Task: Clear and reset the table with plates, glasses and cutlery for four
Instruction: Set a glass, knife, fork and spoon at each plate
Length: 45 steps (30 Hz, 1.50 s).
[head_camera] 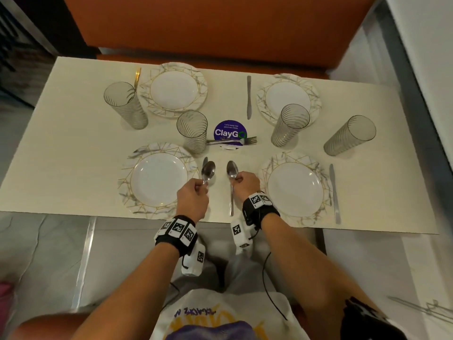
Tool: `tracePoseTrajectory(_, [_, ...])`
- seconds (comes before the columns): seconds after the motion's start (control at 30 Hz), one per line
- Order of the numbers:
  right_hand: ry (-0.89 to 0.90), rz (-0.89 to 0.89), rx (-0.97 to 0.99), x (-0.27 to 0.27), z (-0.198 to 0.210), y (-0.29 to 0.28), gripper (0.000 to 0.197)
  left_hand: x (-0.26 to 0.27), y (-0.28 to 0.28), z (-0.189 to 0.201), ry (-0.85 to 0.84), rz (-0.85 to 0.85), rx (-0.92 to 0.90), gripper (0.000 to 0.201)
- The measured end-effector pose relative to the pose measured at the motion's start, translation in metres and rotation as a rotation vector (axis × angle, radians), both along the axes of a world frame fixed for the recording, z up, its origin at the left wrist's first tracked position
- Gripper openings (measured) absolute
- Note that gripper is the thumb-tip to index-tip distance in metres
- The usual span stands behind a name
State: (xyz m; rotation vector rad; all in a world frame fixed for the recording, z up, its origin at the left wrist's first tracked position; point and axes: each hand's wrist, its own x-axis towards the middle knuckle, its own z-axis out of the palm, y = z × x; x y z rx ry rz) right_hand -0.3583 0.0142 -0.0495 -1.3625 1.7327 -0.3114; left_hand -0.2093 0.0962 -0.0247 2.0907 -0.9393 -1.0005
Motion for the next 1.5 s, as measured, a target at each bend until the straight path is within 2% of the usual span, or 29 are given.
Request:
tracePoseTrajectory(0.13, [0.071, 0.005, -0.052, 0.011, -0.004, 0.001, 0.014, 0.012, -0.006, 0.001, -0.005, -0.060, -0.008, 0.014])
tracePoseTrajectory(0.27, [0.084, -0.068, -0.033, 0.015, -0.011, 0.001, 0.020, 0.020, -0.015, 0.001, -0.024, -0.113, -0.031, 0.014])
tracePoseTrajectory(0.37, [0.145, -0.038, -0.015, 0.014, -0.007, -0.003, 0.020, 0.023, -0.018, 0.002, -0.021, -0.133, -0.036, 0.014])
tracePoseTrajectory(0.53, [0.126, -0.025, -0.022, 0.008, -0.007, -0.003, 0.044, 0.026, -0.022, 0.002, -0.013, -0.144, -0.044, 0.014])
tracePoseTrajectory(0.67, [0.140, 0.107, -0.193, 0.004, -0.004, 0.006, 0.037, 0.033, -0.020, 0.003, -0.022, -0.142, -0.058, 0.014])
tracePoseTrajectory(0.8, [0.173, 0.270, -0.204, -0.002, -0.012, 0.021, 0.048, 0.041, -0.017, -0.001, -0.019, -0.129, -0.032, 0.015])
tracePoseTrajectory(0.93, [0.211, 0.280, -0.212, 0.000, -0.018, 0.029, 0.034, 0.046, -0.011, -0.003, 0.007, -0.115, -0.029, 0.014])
tracePoseTrajectory(1.17, [0.168, 0.300, -0.212, 0.027, -0.015, 0.028, 0.036, 0.052, -0.009, -0.008, 0.031, -0.100, -0.030, 0.008])
tracePoseTrajectory(1.3, [0.165, 0.307, -0.214, 0.038, -0.017, 0.027, 0.022, 0.054, -0.011, -0.009, 0.041, -0.096, -0.041, 0.010])
tracePoseTrajectory(1.4, [0.143, 0.320, -0.205, 0.044, -0.019, 0.026, 0.033, 0.054, -0.012, -0.010, 0.052, -0.084, -0.041, 0.010])
tracePoseTrajectory(1.5, [0.123, 0.303, -0.193, 0.044, -0.020, 0.025, 0.024, 0.054, -0.013, -0.010, 0.056, -0.080, -0.041, 0.010])
